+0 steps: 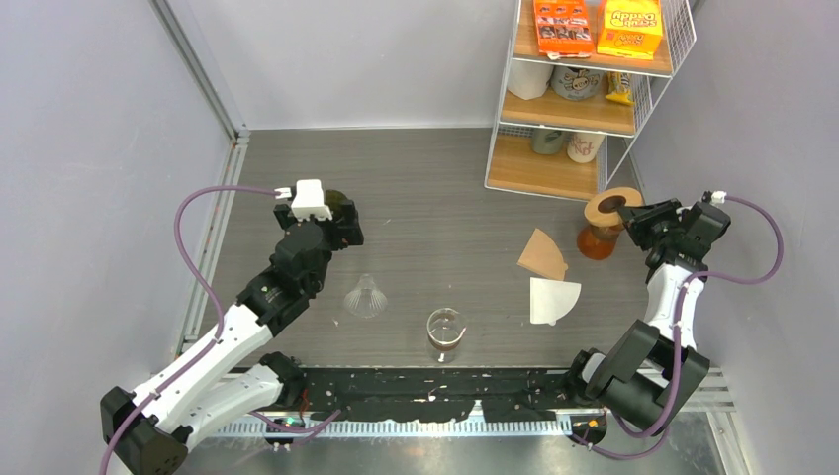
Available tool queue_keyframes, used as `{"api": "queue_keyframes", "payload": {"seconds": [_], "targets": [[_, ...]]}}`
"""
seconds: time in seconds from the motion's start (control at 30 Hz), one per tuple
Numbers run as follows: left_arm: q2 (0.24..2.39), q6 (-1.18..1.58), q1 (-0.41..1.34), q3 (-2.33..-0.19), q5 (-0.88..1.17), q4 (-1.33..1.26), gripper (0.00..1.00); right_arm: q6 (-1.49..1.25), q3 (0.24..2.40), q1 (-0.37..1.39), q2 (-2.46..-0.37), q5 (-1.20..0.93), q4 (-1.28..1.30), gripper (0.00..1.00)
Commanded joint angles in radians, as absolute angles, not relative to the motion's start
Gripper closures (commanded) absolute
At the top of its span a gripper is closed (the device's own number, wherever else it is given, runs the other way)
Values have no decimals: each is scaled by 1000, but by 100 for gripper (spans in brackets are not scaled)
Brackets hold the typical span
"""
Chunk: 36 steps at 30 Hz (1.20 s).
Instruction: Place the coffee filter in the dripper
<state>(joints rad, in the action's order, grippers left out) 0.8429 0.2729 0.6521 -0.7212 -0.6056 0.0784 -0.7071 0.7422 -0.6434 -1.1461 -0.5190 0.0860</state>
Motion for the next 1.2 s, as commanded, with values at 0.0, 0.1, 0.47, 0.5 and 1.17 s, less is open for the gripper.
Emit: {"api": "queue_keyframes", "payload": {"seconds": [0.0, 0.1, 0.47, 0.5, 1.17], "targets": [[837, 267, 643, -731, -583, 20, 1, -716, 740, -649, -1144, -531, 11, 85], [836, 268, 641, -730, -584, 21, 0, -721, 731, -648, -1141, -531, 11, 79], [834, 277, 640, -733, -577, 29, 0, -718, 722, -651, -1134, -506, 30, 62], [834, 278, 641, -733, -577, 29, 0, -713, 723, -651, -1135, -503, 38, 61], [842, 285, 640, -748, -574, 54, 0, -593, 813, -662, -1124, -386, 217, 30]]}}
